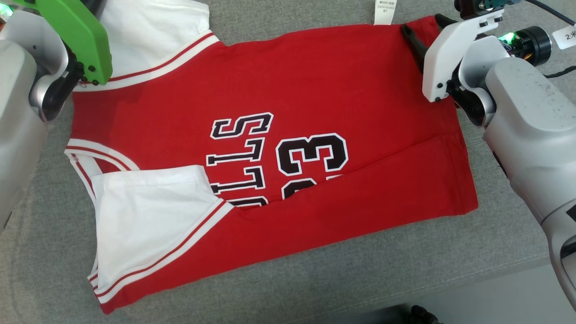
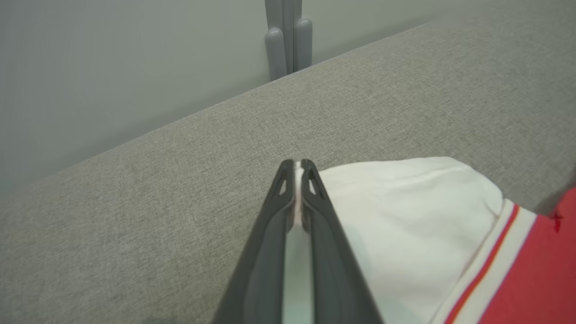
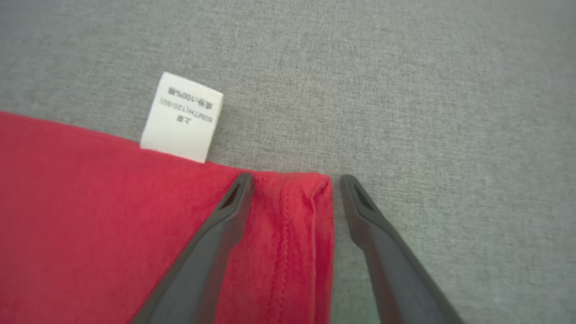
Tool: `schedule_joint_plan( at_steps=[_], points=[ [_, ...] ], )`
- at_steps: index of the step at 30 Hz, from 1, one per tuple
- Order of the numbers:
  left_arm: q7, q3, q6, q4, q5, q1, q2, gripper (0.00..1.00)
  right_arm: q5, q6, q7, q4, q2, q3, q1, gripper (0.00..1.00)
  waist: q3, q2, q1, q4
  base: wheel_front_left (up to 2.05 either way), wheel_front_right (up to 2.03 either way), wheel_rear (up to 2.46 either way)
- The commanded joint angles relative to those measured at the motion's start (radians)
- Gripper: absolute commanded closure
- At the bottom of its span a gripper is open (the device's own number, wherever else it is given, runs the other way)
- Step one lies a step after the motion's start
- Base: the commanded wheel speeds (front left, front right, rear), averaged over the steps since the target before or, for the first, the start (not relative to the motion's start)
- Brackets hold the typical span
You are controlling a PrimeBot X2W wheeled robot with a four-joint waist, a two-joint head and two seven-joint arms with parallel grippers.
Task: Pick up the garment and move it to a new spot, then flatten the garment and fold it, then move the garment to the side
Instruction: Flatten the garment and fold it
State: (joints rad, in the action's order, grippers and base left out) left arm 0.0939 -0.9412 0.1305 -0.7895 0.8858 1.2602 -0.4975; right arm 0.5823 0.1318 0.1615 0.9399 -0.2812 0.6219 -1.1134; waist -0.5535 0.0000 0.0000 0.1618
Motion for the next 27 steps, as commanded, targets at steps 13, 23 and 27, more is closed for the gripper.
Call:
schedule_joint_plan(
  at_steps=[13, 23, 27],
  points=[
    [-0.175, 0.009, -0.002, -0.054, 0.027, 0.019, 0.005, 1.00, 0.034, -0.002, -0.178, 0.014, -0.013, 0.007, -0.008, 1.00, 0.051, 0.0000, 0.0000, -0.020, 0.00, 0.00, 0.00],
    [-0.311, -0.011, -0.010, 0.026, 0.055, -0.178, 0.003, 1.00, 0.033, -0.002, -0.351, 0.065, -0.002, 0.041, 0.098, 1.00, 0.143, 0.0000, 0.0000, -0.056, 0.00, 0.00, 0.00],
    [-0.342, -0.001, -0.048, 0.111, 0.056, -0.275, -0.017, 1.00, 0.035, -0.002, -0.402, 0.057, -0.012, 0.038, 0.144, 1.00, 0.165, 0.0000, 0.0000, -0.062, 0.00, 0.00, 0.00]
  ],
)
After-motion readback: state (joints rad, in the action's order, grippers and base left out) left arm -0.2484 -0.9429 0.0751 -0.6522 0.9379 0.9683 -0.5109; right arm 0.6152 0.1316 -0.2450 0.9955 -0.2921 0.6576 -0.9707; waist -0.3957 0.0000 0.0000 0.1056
